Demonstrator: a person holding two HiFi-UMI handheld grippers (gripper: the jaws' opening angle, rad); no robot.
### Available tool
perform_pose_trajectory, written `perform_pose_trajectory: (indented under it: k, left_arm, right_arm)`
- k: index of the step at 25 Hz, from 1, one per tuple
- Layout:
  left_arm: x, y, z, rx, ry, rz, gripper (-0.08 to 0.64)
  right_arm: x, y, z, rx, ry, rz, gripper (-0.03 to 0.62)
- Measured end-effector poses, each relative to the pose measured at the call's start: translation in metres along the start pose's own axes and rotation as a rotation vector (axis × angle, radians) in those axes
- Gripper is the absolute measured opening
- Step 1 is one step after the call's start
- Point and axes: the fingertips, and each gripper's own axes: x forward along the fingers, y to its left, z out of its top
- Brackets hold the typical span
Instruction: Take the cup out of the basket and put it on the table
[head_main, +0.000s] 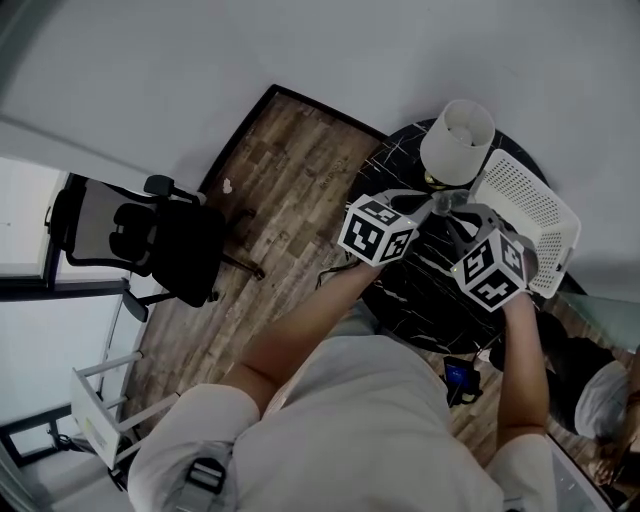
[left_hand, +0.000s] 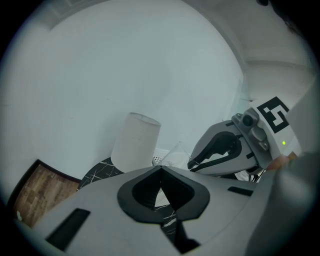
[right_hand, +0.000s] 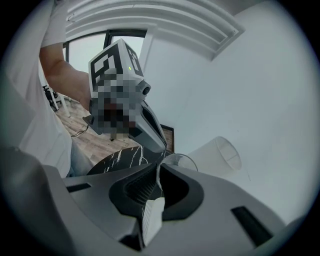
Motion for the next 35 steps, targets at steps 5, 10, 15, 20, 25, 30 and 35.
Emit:
perform_pose_trajectory:
  k: [5,10,15,20,25,30,35]
  left_arm:
    - [-0.007,0.016,-0.014,-0.021,0.019,0.017,0.005]
    - [-0.006,0.029,-0.029,-0.034,0.045,0.019,0.005]
    - [0.002,0.040,-0.048,-0.058,0.084,0.007,0.006]
    - [0.013,0.047,-0.066,-0.066,0.123,-0.003,0.006]
    - [0.020,0.055,-0.082,-0.079,0.155,-0.010,0.006]
    - [0.031,0.066,-0.097,-0.095,0.180,-0.015,0.006]
    - [0.037,0.076,-0.113,-0.108,0.215,-0.019,0.006]
  right_arm:
    - [0.016,0.009,0.004,-0.004,0.015,0.026,0.023]
    - [0.034,0.020,0.001,0.004,0.039,0.051,0.023]
    - [0.056,0.034,-0.008,0.007,0.074,0.079,0.023]
    - [0.078,0.045,-0.018,0.009,0.110,0.102,0.023]
    - [0.095,0.052,-0.025,0.012,0.134,0.115,0.023]
    - [0.115,0.056,-0.034,0.010,0.159,0.123,0.023]
    - [0.130,0.062,-0.040,0.015,0.180,0.135,0.023]
